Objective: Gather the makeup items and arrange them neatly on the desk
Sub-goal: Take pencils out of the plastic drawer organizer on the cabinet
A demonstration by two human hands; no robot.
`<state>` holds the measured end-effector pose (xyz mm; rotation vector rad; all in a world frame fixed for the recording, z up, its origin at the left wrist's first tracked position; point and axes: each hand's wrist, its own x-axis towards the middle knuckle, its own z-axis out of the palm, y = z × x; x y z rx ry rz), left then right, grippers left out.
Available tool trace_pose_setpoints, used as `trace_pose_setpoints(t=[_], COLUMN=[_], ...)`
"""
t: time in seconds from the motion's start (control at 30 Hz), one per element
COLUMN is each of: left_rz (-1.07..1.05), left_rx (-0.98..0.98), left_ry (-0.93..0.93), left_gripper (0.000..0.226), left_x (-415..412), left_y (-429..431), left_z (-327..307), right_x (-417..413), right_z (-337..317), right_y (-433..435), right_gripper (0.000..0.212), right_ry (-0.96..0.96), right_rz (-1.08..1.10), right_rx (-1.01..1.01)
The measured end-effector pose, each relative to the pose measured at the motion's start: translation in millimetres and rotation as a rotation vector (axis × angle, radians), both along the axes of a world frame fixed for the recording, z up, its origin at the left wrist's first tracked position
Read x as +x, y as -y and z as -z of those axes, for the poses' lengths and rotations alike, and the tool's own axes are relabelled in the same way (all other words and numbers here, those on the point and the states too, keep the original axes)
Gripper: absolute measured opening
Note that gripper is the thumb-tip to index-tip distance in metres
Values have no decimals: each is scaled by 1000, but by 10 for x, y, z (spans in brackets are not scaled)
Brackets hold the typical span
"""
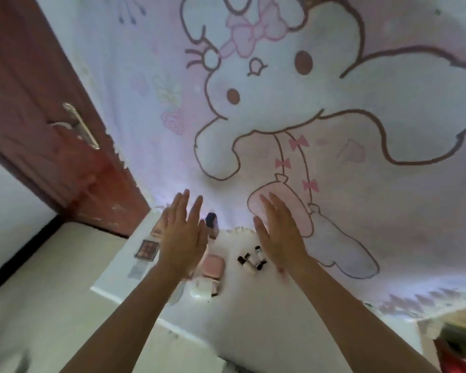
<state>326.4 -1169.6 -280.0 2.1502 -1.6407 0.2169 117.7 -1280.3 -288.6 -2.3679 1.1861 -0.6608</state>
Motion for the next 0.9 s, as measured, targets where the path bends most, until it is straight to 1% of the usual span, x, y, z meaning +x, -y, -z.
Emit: trace_pose_setpoints(t=[0.07, 0.13, 0.23, 0.3, 0.4, 0.53, 0.63, 0.73, 0.9], left_rz=[-197, -380, -642, -791, -1022, -1279, -1467, -1612, -1859], left_rx=[-47, -76, -44, -13, -6, -47, -79, -109, -116], left_ry=[52, 64, 86, 97, 102, 159, 154, 191, 239], left_gripper=[55, 57, 59, 60, 62, 61, 61, 61, 61], left_x=[36, 56, -13, -94, -304, -694, -1013, -1344, -1853], left_y=[-497, -1119, -2169, -2934, -4059, -5482, -6485, -7453, -9040], left_z=[-223, -369, -492, -567, -669, -790, -824, -820, -937], right_x=[244, 536, 980, 1273, 1622, 1889, 1967, 2010, 1940], right_z=[-127, -186, -238, -300, -448, -611, -679, -722, -788], right_y=[-200, -495, -1123, -1703, -2703, -4196, -5372, -6579, -8537], right_gripper=[60, 58, 59, 63, 67, 70, 69, 70, 72], right_ry=[35, 81, 182, 227, 278, 291, 324, 362, 404], right_rz=[-113, -250, -453, -606, -821, -1116, -1322, -1511, -1750], right_rx=[-144, -234, -287, -276, -237, -197, -196, -170, -139])
